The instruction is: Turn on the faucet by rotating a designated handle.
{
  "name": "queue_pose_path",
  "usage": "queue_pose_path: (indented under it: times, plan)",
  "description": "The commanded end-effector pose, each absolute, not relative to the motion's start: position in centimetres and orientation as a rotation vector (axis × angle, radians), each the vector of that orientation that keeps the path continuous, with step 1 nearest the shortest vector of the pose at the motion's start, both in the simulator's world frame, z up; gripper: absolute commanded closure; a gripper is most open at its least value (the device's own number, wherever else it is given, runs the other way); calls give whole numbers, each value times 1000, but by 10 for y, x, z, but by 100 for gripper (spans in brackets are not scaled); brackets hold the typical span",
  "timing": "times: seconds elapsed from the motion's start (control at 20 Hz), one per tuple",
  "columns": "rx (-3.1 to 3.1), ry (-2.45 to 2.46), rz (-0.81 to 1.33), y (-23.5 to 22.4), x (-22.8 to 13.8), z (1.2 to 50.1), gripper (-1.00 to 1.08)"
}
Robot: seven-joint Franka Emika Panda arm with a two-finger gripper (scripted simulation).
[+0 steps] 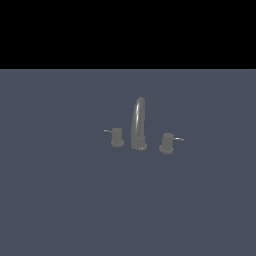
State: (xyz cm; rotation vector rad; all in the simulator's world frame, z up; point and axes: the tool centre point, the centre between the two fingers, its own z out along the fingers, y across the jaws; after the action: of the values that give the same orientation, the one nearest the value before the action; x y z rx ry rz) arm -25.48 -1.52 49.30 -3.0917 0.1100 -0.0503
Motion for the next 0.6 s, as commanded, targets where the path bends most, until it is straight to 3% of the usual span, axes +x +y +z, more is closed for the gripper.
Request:
queue_pose_path:
  times: [0.0, 0.55]
  plan:
    - [-3092, 110, -50, -15, -255, 493, 108]
    - [-3088, 210, -49, -2, -248, 477, 108]
